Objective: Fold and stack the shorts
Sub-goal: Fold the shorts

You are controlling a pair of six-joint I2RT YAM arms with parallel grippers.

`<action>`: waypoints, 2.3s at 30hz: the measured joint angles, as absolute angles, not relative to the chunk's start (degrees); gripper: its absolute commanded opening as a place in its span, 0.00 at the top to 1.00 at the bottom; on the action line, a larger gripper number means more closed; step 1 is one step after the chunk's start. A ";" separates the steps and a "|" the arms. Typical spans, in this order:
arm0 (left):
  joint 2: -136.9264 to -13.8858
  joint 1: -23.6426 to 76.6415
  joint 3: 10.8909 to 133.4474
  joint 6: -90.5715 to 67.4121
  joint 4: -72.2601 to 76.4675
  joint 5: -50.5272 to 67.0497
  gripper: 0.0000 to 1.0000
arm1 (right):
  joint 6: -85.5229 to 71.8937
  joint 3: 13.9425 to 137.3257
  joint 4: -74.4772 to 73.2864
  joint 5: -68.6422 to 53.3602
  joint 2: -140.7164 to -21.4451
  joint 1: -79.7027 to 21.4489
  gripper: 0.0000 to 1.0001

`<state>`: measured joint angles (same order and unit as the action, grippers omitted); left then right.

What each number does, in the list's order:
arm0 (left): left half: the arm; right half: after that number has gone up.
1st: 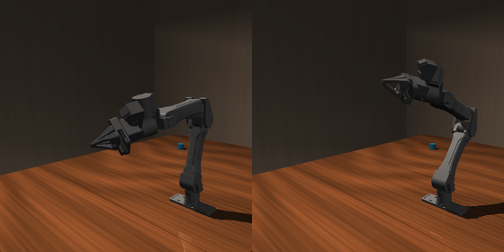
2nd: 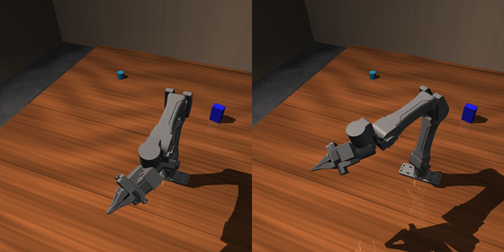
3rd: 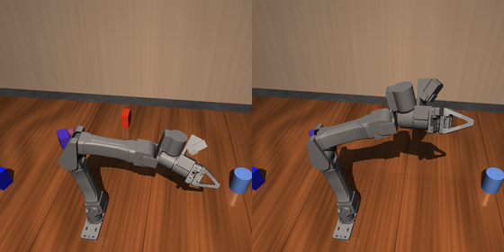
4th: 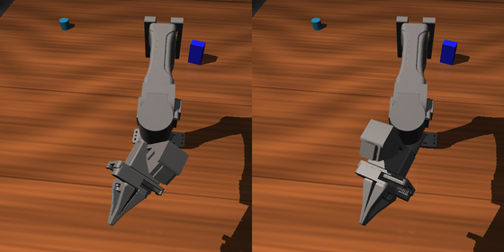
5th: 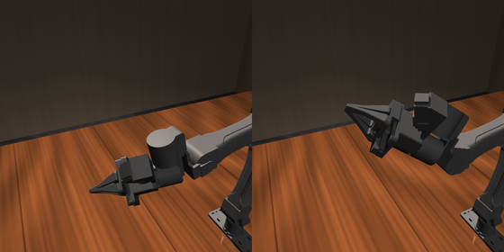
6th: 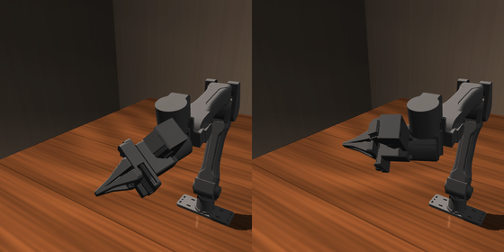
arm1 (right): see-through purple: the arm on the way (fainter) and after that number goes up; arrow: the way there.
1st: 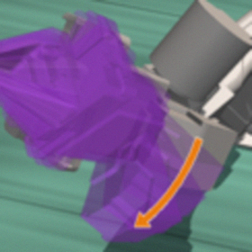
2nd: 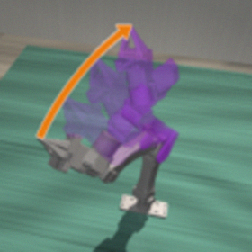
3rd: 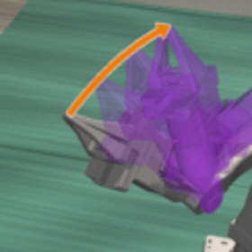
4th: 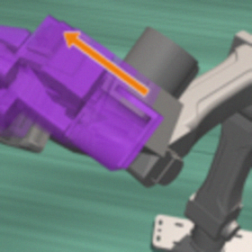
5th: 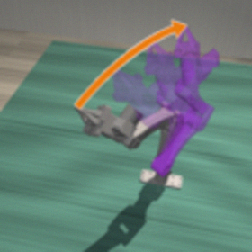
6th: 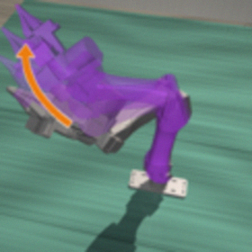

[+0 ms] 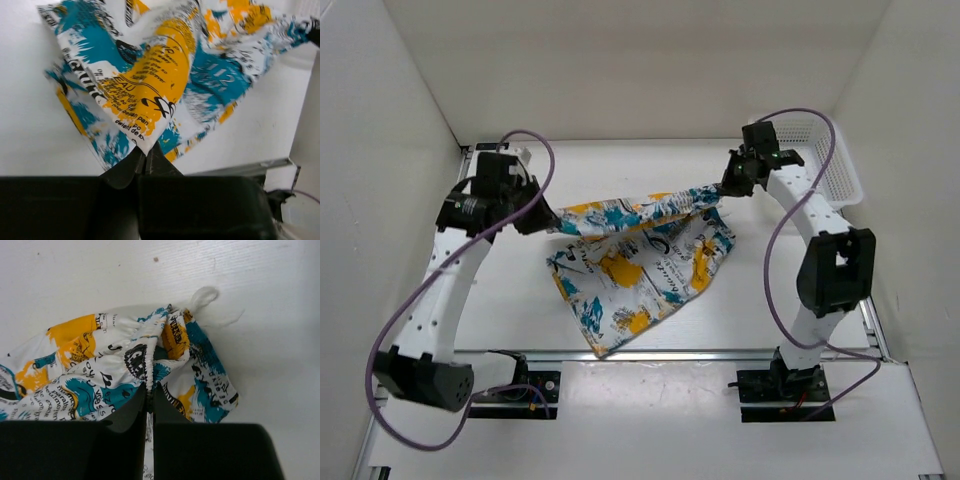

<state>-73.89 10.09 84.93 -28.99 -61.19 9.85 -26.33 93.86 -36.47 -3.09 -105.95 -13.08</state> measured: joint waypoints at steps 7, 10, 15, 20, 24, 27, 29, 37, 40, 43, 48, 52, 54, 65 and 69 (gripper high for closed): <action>-64.25 24.71 67.59 -37.12 -59.79 9.61 0.90 | -26.74 77.84 -36.58 -1.17 -89.80 -12.78 1.00; -62.83 29.10 59.96 -40.69 -59.90 9.63 0.90 | -27.42 68.69 -36.62 1.10 -83.90 -12.34 1.00; -61.32 35.77 52.12 -45.10 -58.65 9.96 0.63 | -29.19 56.64 -37.17 4.36 -79.94 -9.58 0.67; -63.40 38.52 49.17 -46.09 -58.41 10.79 0.02 | -30.04 53.60 -36.93 5.91 -80.86 -7.79 0.20; -66.30 38.61 49.08 -47.86 -58.22 9.04 0.04 | -30.20 53.60 -35.66 6.09 -81.06 -7.73 0.18; -66.00 38.85 47.79 -49.65 -57.08 8.32 0.00 | -30.28 52.95 -34.09 5.21 -81.10 -5.98 0.18; -66.15 38.72 46.19 -50.74 -56.01 7.94 0.00 | -30.26 52.14 -32.64 4.10 -81.80 -4.23 0.18; -78.41 37.60 42.13 -52.99 -48.29 8.08 0.20 | -29.87 50.41 -26.68 -0.80 -90.30 -2.70 0.43; -83.02 37.60 42.54 -53.28 -46.76 8.03 0.70 | -29.82 50.41 -25.08 -2.22 -91.02 -2.70 0.71; -86.13 36.51 44.27 -51.83 -45.91 8.05 0.90 | -30.26 50.39 -23.64 -4.16 -91.07 -2.70 0.95; -94.19 31.18 51.66 -47.90 -46.87 8.19 0.90 | -33.19 48.93 -20.75 -7.49 -91.11 -3.57 1.00; -100.29 26.04 59.61 -43.72 -46.70 7.46 0.90 | -37.39 47.31 -18.35 -7.88 -90.50 -8.32 1.00; -102.32 22.76 63.16 -41.67 -46.96 6.20 0.90 | -39.27 46.46 -18.11 -7.18 -89.58 -11.40 0.89; -98.76 16.88 65.76 -34.48 -51.59 0.08 0.30 | -41.69 46.26 -21.69 -0.47 -87.46 -15.14 0.45; -93.47 14.98 63.42 -34.28 -53.89 -1.39 0.23 | -41.58 46.19 -23.24 0.62 -84.88 -15.14 0.49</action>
